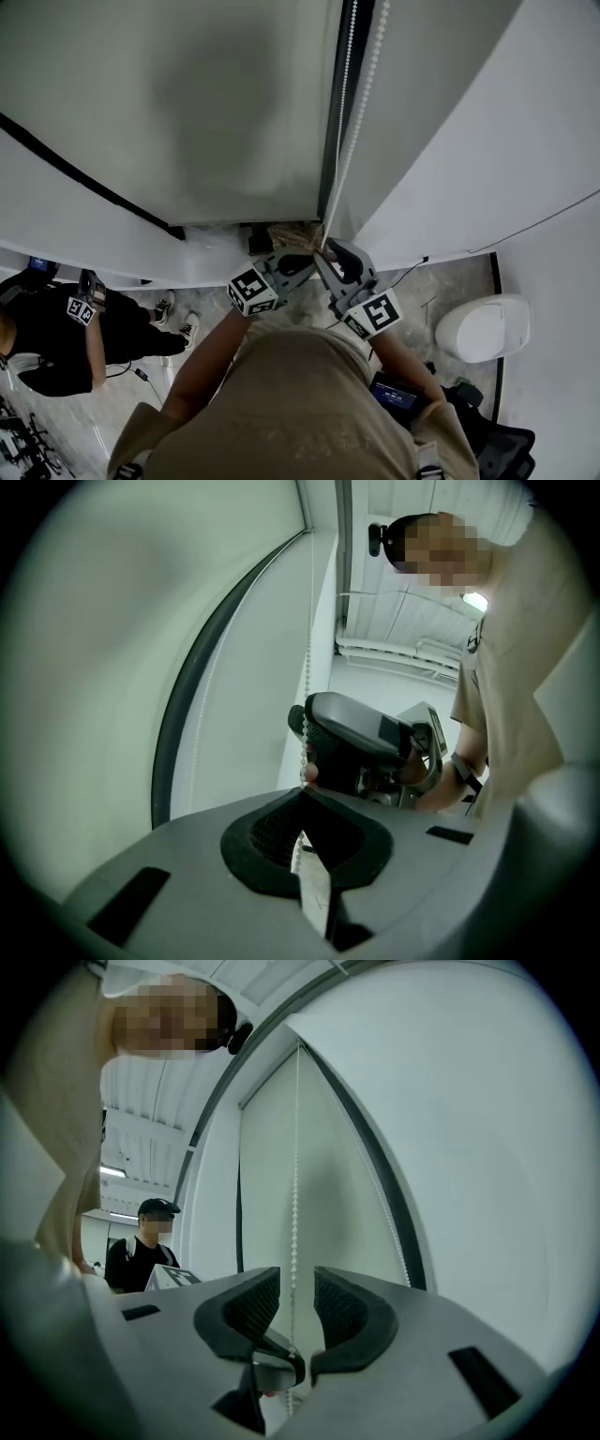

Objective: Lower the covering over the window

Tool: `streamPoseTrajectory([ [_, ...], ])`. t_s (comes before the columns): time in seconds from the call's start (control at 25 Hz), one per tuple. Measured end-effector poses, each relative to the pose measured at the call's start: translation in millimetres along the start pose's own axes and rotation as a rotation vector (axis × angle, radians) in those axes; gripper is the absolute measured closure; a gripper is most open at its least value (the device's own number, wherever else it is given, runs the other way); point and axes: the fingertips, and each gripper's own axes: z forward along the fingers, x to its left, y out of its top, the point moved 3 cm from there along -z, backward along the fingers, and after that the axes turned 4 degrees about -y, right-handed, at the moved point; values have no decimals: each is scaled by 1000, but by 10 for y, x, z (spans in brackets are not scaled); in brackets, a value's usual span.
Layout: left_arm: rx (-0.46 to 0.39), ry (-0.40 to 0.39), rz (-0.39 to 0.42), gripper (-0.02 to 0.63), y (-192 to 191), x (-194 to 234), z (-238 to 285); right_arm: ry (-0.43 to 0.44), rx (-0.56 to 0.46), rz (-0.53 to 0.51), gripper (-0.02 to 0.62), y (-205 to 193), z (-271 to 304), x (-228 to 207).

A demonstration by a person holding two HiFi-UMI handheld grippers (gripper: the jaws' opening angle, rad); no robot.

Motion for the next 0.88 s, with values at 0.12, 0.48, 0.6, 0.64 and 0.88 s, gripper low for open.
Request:
streamPoseTrajectory([
  [0.12,3,-8,6,591,-3,-48,3,1,5,-14,531,-4,-4,20],
  [0.48,-72,-86,-82,537,165,-41,-295,2,92,49,589,-151,22,54],
  [0.6,-137,-84,-40,501,558,-52,-361,9,204,88,589,-488,-72,52],
  [0.64,-144,-88,-9,500,689,-80,-326,12,223,98,589,-552,-107,59],
  [0.88,-82,-39,120,583,1019,-200,-8,27,213,97,589,-540,-159,173],
])
